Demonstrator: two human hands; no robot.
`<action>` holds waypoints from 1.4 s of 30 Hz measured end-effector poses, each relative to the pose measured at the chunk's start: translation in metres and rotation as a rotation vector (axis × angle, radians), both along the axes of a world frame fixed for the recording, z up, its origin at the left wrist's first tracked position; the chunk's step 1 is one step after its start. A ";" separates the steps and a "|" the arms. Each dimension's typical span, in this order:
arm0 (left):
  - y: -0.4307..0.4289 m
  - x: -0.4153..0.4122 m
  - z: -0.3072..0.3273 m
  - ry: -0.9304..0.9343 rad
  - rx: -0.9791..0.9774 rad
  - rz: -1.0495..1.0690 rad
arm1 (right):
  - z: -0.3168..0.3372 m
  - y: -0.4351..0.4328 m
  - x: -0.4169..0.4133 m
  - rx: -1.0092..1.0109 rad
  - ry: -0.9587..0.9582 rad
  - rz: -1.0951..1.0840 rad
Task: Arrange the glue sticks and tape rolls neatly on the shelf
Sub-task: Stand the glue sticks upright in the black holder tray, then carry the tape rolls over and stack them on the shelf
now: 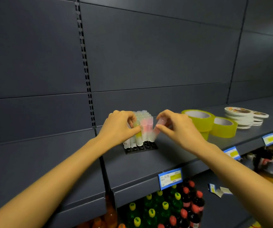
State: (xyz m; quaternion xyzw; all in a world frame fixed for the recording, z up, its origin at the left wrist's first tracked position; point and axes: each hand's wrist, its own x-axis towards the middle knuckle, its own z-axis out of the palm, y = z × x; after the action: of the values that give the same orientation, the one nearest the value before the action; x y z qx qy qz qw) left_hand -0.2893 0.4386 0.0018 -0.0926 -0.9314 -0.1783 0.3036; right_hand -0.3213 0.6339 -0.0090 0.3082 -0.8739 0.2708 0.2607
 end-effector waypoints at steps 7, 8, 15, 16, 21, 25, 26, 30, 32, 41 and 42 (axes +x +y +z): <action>0.019 -0.005 0.001 0.033 -0.319 0.178 | -0.003 -0.004 -0.026 0.018 -0.049 0.093; 0.023 -0.007 0.002 0.051 -0.446 0.222 | -0.003 -0.004 -0.029 0.017 -0.053 0.104; 0.036 -0.004 0.002 0.155 -0.791 0.267 | -0.005 -0.010 -0.047 0.017 -0.091 0.216; 0.034 -0.005 -0.002 0.132 -0.753 0.245 | -0.006 -0.011 -0.048 0.035 -0.084 0.229; 0.029 0.000 -0.010 0.174 -0.547 0.347 | -0.006 -0.015 -0.053 0.092 0.002 0.244; 0.019 0.012 -0.007 0.198 -0.369 0.470 | 0.000 -0.019 -0.056 0.164 0.143 0.215; 0.015 0.015 -0.006 0.186 -0.329 0.506 | 0.003 -0.019 -0.057 0.182 0.151 0.209; 0.003 0.036 -0.008 0.157 -0.246 0.610 | 0.016 -0.019 -0.059 0.256 0.156 0.210; -0.001 0.052 -0.009 0.151 -0.225 0.661 | 0.027 -0.020 -0.058 0.287 0.166 0.203; -0.014 0.157 -0.020 0.114 -0.168 0.947 | 0.027 -0.077 0.002 0.269 0.179 0.574; -0.016 0.173 -0.022 0.108 -0.165 0.987 | 0.024 -0.089 0.013 0.292 0.162 0.627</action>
State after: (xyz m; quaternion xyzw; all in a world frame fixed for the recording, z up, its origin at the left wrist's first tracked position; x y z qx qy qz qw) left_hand -0.1159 0.4222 -0.0199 0.3262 -0.8581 0.0659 0.3911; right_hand -0.3079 0.5444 0.0148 0.6157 -0.7430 0.1845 0.1865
